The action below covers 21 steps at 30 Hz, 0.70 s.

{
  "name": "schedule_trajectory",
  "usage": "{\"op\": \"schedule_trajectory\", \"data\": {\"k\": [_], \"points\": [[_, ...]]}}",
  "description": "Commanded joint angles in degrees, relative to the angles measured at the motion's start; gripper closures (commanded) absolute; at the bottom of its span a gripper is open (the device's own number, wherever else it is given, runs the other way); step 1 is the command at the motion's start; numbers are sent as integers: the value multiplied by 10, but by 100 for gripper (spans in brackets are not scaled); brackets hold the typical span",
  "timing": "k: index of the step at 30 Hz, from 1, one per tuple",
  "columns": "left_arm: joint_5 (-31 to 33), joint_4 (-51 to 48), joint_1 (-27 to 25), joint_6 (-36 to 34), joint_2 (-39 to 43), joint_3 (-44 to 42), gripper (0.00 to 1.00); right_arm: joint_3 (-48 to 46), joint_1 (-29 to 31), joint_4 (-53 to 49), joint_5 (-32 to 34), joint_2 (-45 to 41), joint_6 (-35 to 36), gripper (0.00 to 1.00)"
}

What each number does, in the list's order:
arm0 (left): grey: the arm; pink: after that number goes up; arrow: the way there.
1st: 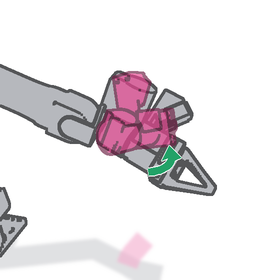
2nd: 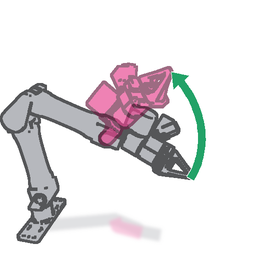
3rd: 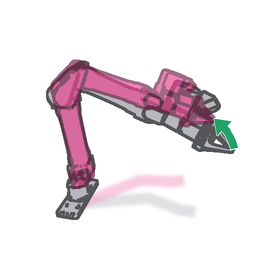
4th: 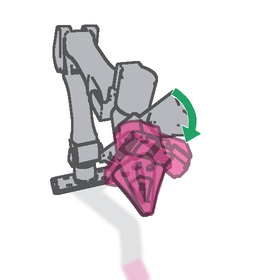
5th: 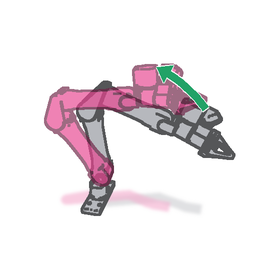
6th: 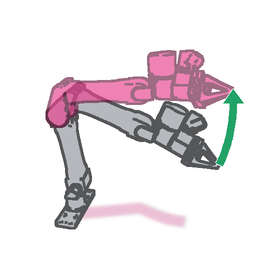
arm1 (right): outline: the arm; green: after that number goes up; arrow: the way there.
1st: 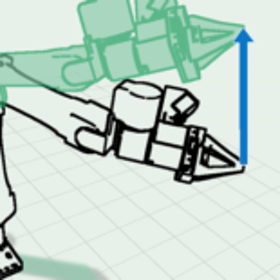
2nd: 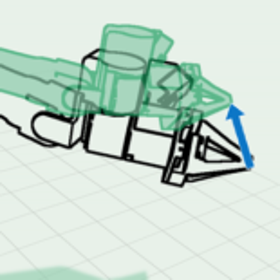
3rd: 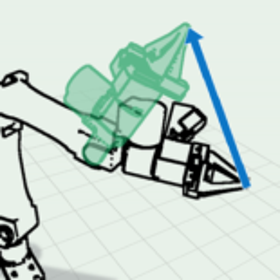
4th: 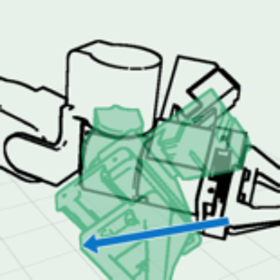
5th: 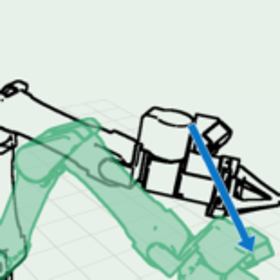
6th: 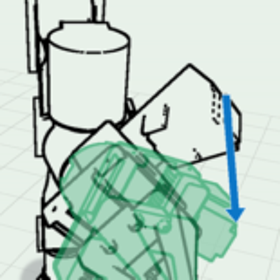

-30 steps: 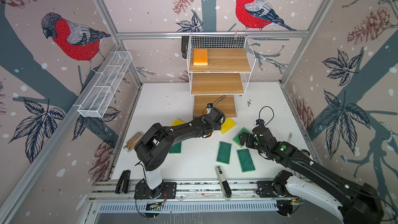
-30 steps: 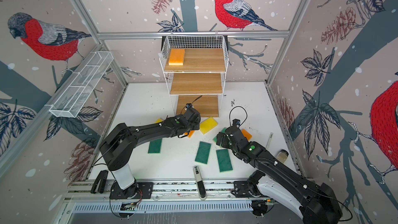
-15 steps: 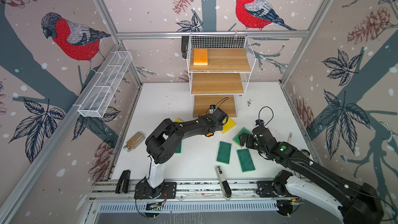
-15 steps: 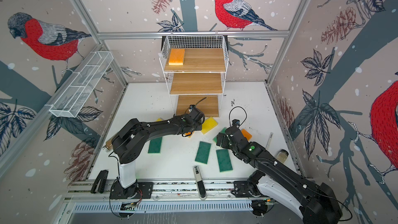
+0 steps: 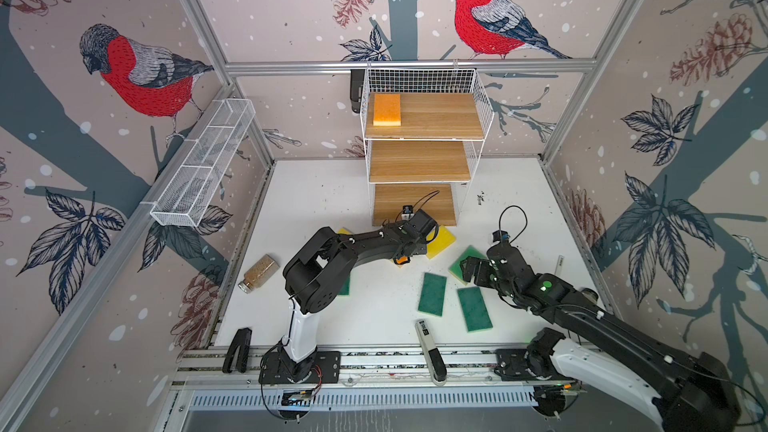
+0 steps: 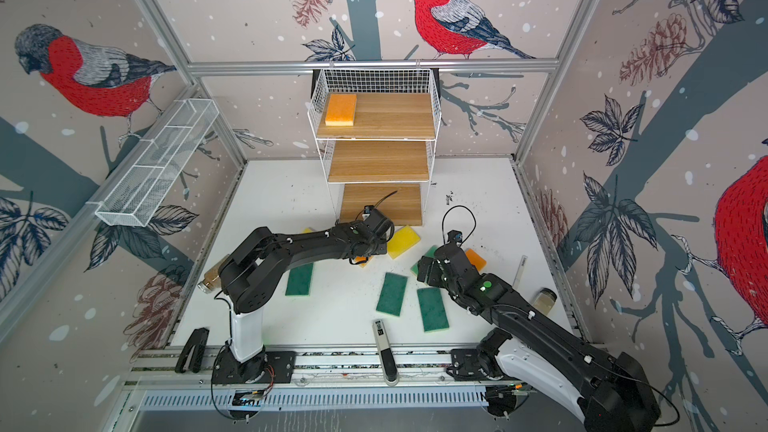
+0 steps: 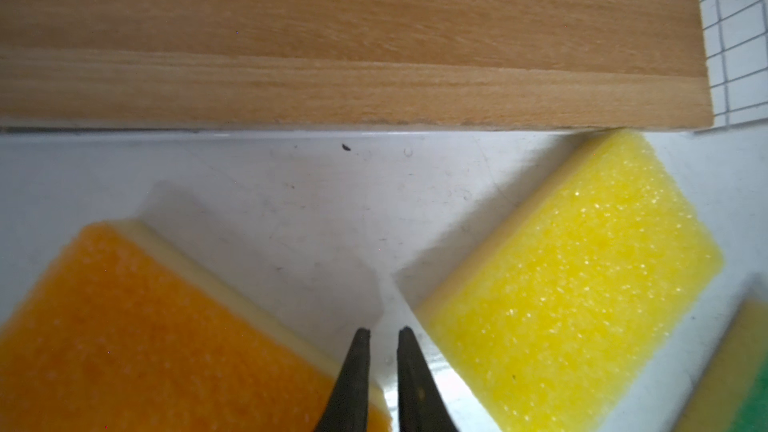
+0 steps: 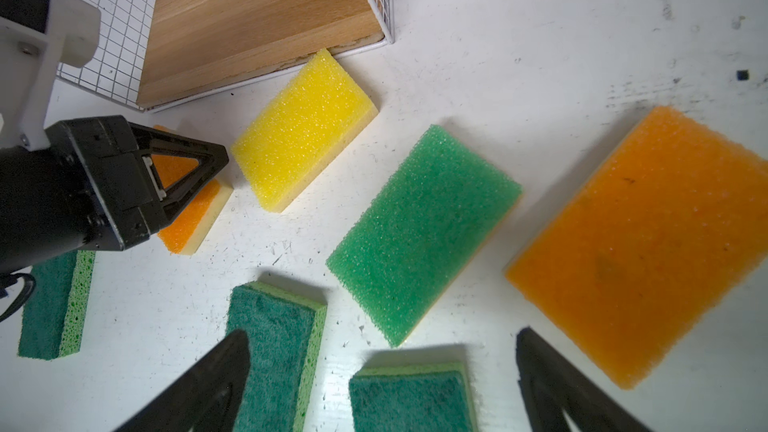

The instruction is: Place and organize the cleaning sponges onto the shelf

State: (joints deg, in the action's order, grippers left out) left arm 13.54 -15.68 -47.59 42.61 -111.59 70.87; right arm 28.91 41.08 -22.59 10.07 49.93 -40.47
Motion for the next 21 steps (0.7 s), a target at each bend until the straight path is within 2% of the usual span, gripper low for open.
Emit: {"op": "schedule_trajectory", "data": {"k": [1, 21], "points": [[-10, -15, 1, -1, 19, -19, 84, 1, 1, 12, -5, -3, -1, 1], [1, -56, -12, 9, 130, -133, 84, -12, 3, 16, -18, -21, -20, 0]]}}
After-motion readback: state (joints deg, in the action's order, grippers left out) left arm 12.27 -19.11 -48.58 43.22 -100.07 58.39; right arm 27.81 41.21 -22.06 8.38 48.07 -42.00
